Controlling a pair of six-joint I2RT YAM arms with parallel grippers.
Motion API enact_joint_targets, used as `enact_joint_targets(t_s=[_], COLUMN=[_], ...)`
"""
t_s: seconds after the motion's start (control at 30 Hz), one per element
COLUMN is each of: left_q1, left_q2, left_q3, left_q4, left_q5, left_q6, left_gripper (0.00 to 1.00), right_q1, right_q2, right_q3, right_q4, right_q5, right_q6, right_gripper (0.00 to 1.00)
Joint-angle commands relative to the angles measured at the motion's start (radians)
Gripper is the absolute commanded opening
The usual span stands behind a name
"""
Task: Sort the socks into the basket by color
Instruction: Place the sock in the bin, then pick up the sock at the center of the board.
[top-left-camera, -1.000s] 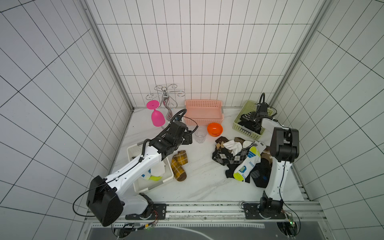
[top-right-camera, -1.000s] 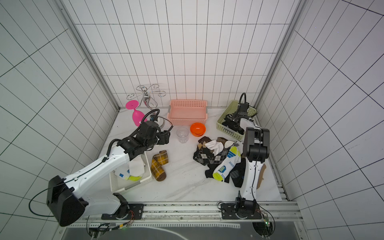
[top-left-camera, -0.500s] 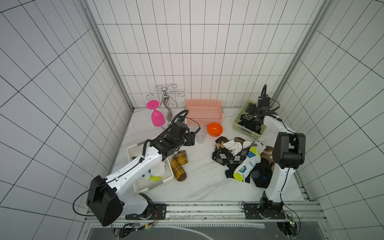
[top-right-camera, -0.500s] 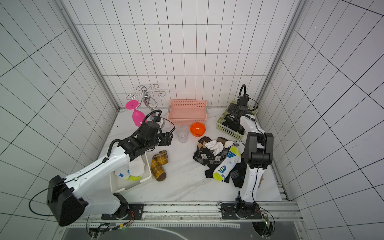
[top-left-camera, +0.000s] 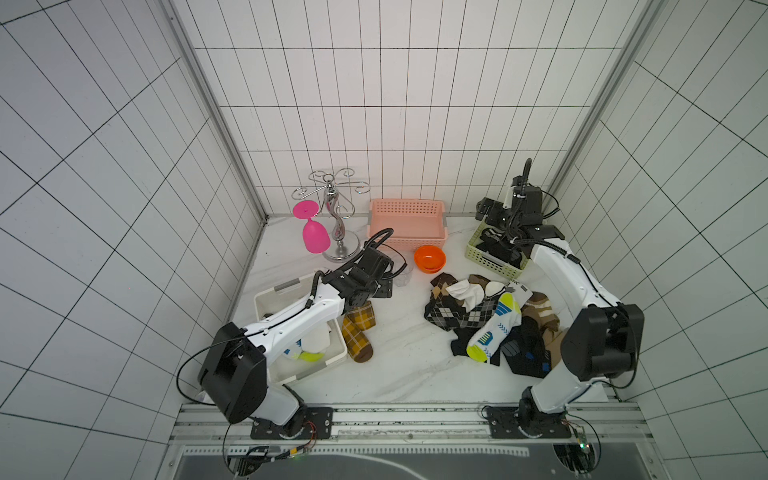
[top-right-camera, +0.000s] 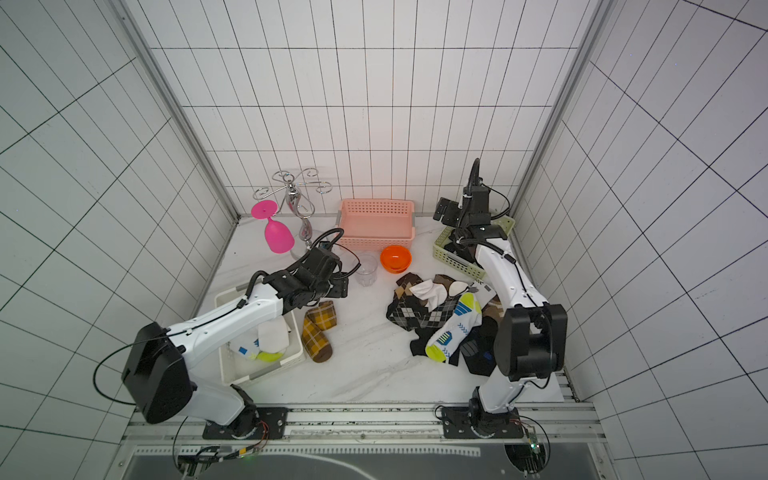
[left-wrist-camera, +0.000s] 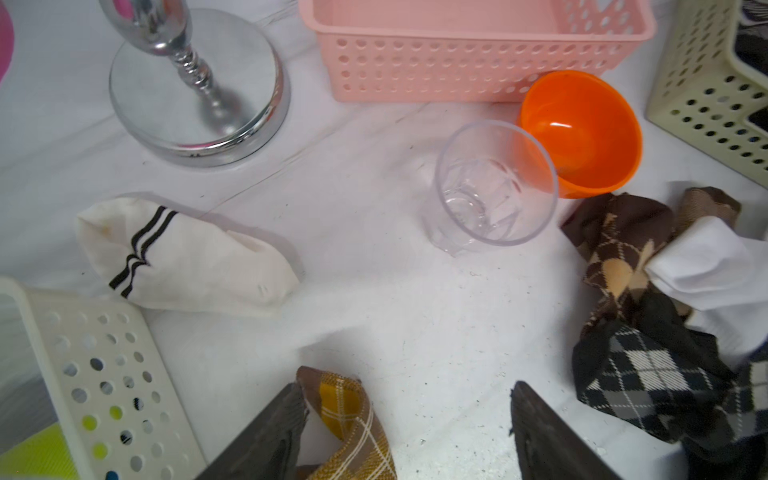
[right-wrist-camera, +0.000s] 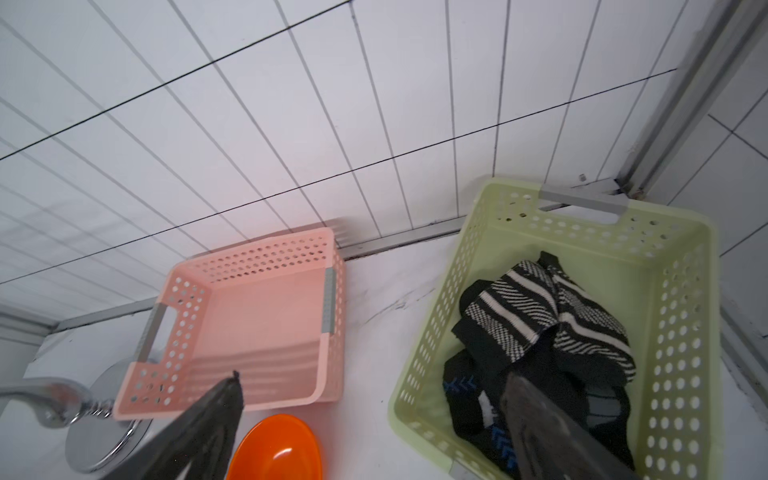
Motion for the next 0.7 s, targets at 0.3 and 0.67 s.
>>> enact_joint_targets(t_s=[0.3, 0.67], left_q1=[0.173, 0.217], left_q2=[0.154, 0.317], left_q3=[0.023, 0.059], left_q4=[0.069, 0.106], left_q5=[0.018, -0.014], left_q6=[-0.042, -0.041], left_gripper=[0.78, 0.78], right_q1=[0.170, 0.193], right_q2=[-0.231, -0.309], right_q3=[-0.197, -0.292], right_q4=[-0.169, -0.188], right_q5=[-0.167, -0.174], right_q6=[-0.046, -0.070], right_gripper=[1.00, 0.99])
